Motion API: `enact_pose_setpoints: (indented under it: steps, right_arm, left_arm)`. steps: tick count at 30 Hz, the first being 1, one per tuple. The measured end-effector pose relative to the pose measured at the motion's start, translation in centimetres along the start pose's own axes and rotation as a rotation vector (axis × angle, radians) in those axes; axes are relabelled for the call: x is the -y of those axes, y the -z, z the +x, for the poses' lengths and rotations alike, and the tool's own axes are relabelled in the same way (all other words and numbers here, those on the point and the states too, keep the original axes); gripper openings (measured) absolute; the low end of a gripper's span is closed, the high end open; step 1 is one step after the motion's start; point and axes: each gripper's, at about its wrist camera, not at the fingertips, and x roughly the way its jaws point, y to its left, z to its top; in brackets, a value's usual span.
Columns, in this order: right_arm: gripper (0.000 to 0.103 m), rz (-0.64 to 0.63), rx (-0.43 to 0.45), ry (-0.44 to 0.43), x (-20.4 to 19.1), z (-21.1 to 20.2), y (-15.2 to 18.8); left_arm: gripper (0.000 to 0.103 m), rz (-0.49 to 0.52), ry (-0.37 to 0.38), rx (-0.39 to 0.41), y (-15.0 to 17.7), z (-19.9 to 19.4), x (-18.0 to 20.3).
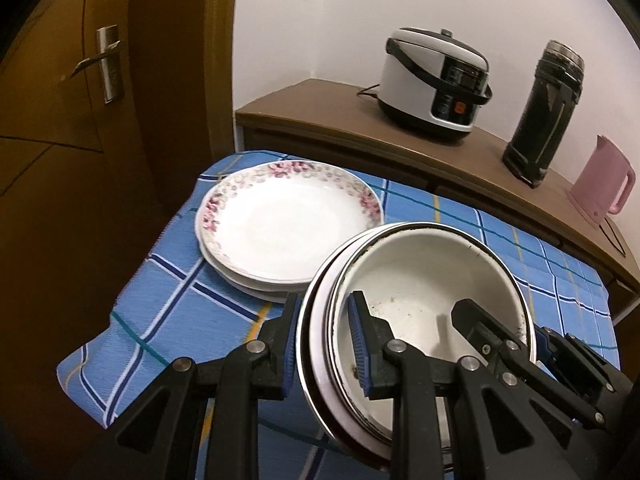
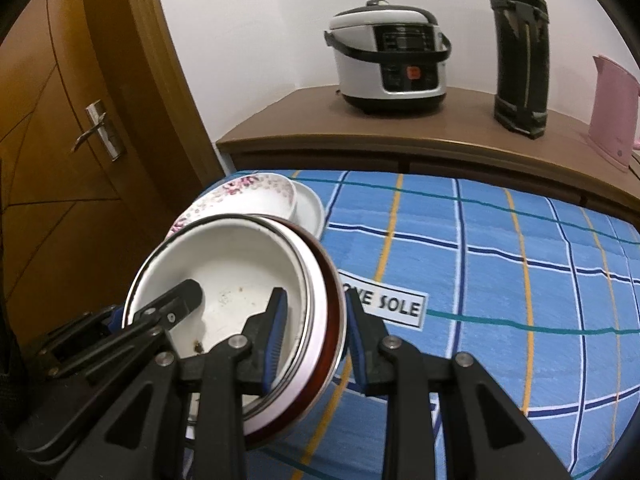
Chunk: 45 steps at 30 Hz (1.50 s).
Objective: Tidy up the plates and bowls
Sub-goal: 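Lift the nested bowls with both grippers and carry them toward the plate stack, then carry the nested bowls with both grippers over the floral plate stack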
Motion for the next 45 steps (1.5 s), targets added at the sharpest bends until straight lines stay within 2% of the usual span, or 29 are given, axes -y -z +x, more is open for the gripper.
enact_pose_setpoints:
  steps: [20,45]
  right_arm:
    - [0.029,-0.029,0.017,-0.025,-1.5,1.1,-2.7]
    - [0.029,-0.026,-0.006,-0.020,-1.9,5.2,-6.7]
  left_arm:
    - [0.027,-0.047,-0.014,0.032,-2.6,0.3,-2.1]
    - [0.027,-0.080,-0.004,0.024,-6.7,3.9,-3.2]
